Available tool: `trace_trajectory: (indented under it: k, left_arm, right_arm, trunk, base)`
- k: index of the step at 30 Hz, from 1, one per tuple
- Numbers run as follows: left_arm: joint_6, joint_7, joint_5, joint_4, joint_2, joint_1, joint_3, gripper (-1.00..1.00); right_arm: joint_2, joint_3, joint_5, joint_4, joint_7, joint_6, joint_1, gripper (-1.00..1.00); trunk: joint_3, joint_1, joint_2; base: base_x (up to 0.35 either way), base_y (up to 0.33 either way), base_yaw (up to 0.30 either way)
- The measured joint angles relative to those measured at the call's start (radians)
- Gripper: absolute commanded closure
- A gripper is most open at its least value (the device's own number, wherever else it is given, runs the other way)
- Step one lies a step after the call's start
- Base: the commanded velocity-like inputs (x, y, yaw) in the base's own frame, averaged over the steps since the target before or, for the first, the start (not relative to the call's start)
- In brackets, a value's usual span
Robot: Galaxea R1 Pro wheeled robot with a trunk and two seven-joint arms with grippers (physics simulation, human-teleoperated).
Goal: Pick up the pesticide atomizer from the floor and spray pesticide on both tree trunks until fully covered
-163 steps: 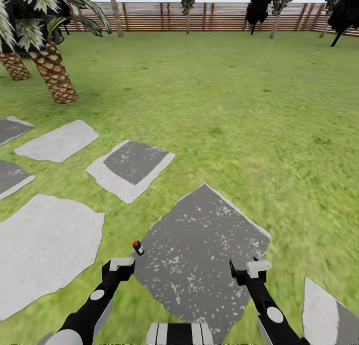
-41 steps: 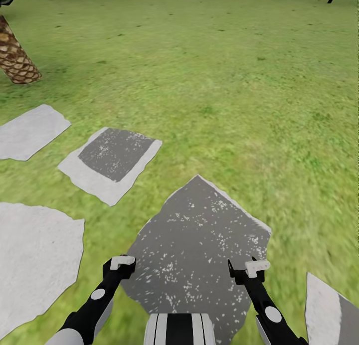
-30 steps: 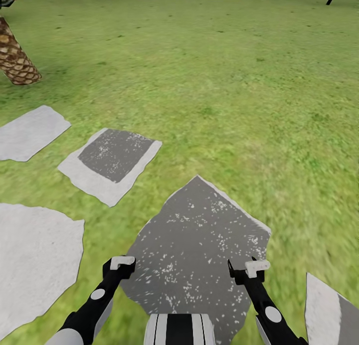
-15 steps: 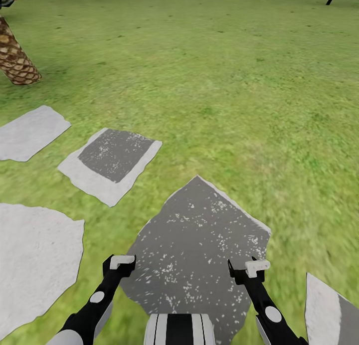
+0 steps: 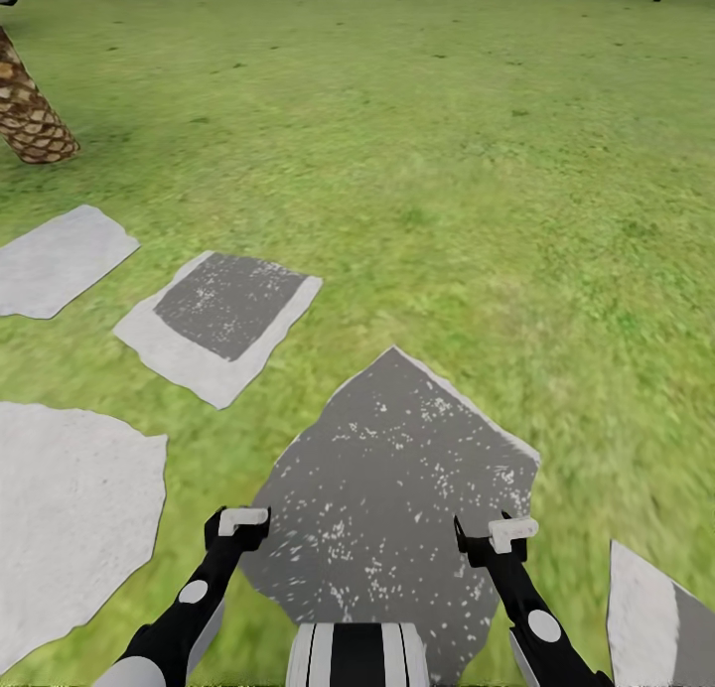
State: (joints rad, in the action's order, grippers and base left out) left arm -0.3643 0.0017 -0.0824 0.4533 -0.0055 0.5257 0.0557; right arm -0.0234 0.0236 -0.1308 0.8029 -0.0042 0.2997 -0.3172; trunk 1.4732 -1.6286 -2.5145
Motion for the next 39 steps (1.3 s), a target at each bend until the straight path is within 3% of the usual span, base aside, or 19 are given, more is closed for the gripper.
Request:
trace_trajectory:
  k: [11, 19, 39]
  left_arm:
    - [-0.003, 0.000, 0.002, 0.000, 0.000, -0.001, 0.000, -1.00]
    - [-0.004, 0.000, 0.002, 0.000, 0.000, -0.001, -0.001, -1.00]
    - [-0.008, 0.000, 0.006, 0.000, 0.001, -0.001, 0.001, -1.00]
  right_arm:
    - [0.000, 0.000, 0.000, 0.000, 0.000, 0.000, 0.000, -1.00]
    - [0.000, 0.000, 0.000, 0.000, 0.000, 0.000, 0.000, -1.00]
    - [0.000, 0.000, 0.000, 0.000, 0.000, 0.001, 0.000, -1.00]
  trunk:
    - [0.008, 0.000, 0.000]
    - [0.026, -0.002, -0.001]
    - [0.020, -0.002, -0.001]
  base:
    - [0.000, 0.000, 0.000]
    - [0.000, 0.000, 0.000]
    - [0.000, 0.000, 0.000]
